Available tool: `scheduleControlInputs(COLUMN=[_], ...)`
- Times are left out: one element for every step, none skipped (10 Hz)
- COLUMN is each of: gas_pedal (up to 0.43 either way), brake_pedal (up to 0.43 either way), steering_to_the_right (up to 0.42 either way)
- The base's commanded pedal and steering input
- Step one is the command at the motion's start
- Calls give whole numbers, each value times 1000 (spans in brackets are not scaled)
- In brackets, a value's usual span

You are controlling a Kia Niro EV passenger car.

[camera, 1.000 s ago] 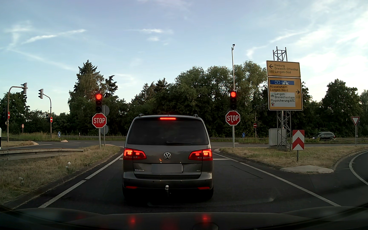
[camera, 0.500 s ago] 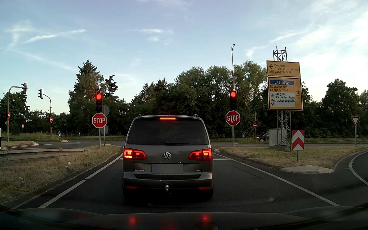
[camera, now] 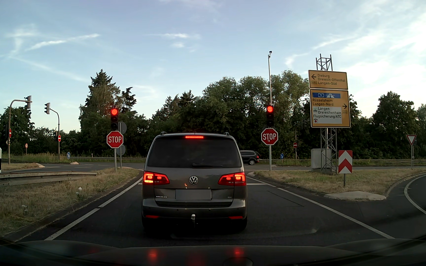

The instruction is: Follow the waypoints while adhering to traffic rules and regulations

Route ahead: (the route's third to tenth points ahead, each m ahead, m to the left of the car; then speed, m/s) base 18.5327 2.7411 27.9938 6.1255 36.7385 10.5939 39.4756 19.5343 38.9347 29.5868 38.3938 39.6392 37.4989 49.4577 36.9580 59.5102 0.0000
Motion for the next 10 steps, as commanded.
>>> scheduleControlInputs(gas_pedal=[0, 0, 0, 0, 0, 0, 0, 0, 0, 0], brake_pedal=[390, 390, 390, 390, 390, 390, 390, 390, 390, 390], steering_to_the_right=[-10, -10, -10, -10, -10, -10, -10, -10, -10, -10])
